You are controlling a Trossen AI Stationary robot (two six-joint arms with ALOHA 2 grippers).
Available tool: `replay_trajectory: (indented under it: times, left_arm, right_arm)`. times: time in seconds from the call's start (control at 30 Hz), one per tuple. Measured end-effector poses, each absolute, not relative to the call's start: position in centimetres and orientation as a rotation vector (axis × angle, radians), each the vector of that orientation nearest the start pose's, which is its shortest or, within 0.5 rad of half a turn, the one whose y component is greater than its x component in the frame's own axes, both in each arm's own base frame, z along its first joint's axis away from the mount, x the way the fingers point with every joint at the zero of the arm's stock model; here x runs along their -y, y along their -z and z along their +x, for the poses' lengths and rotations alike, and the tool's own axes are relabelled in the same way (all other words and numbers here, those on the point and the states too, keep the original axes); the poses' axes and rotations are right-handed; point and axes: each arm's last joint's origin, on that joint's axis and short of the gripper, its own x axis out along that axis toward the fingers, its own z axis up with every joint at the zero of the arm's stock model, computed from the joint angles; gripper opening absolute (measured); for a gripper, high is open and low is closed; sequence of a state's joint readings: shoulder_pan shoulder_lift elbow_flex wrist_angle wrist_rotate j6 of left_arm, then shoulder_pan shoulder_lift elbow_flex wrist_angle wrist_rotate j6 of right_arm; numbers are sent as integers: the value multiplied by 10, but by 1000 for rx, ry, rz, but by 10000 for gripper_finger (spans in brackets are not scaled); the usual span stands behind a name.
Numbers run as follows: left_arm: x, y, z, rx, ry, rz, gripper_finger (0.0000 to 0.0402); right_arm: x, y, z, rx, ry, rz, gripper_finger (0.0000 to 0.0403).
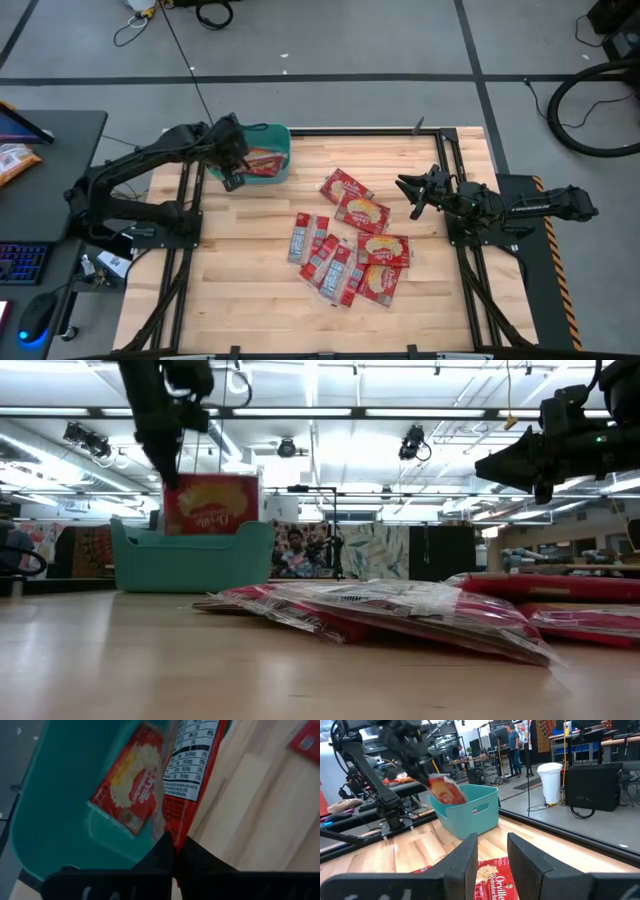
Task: Sort popcorn bags into baskets
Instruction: Put the red popcorn bag into the blue bin
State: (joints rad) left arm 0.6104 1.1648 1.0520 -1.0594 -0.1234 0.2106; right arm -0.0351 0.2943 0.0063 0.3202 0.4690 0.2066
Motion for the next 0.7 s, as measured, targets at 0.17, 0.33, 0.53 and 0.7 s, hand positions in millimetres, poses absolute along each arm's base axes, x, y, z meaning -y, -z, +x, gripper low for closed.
replay_trajectory:
  times: [0.17,0.33,0.53,0.7]
  left_arm:
    - [-135,-268,151,-1231,-465,-154,13]
    - [-146,-259,138,-1270,-468,-137,13]
    - [-147,-244,130,-1301,-367,-117,13]
    - [-146,-231,129,-1350,-394,-67,23]
  right_arm:
    - [17,-171,112,83,499,209,110]
    - [17,-171,112,84,499,209,110]
    - [17,-171,112,83,499,209,110]
    - [17,-171,112,84,499,209,110]
